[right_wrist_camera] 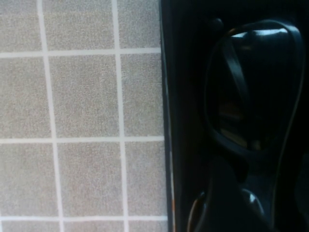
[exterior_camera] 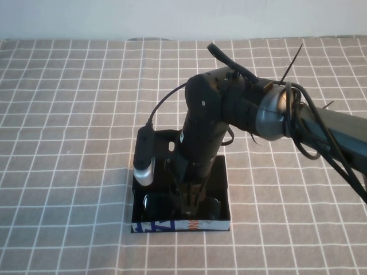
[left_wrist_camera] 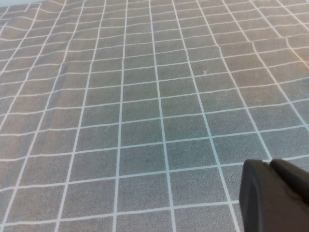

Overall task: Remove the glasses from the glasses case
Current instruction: Pick up the glasses from the glasses case

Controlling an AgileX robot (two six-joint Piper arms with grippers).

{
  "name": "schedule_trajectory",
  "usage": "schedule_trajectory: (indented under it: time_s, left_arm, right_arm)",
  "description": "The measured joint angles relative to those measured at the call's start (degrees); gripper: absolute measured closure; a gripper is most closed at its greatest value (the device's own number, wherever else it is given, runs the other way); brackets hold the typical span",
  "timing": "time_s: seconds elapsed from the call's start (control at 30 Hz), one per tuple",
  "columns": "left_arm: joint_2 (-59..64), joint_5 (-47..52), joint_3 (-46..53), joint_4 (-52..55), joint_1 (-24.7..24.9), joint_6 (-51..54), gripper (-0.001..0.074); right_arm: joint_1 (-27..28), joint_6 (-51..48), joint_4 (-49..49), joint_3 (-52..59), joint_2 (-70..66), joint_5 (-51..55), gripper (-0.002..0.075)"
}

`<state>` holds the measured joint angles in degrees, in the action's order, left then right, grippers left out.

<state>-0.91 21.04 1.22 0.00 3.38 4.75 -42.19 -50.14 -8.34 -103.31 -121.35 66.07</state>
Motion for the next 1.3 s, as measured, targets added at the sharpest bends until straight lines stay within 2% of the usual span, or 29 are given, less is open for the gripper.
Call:
schedule_trajectory:
  time_s: [1.3]
  left_arm:
    - [0.0,0.0,0.0,0.0,0.0,0.0,0.0739]
  right_arm:
    - [0.0,1.4,1.2,1.5,-1.8,-2.2,0.0433]
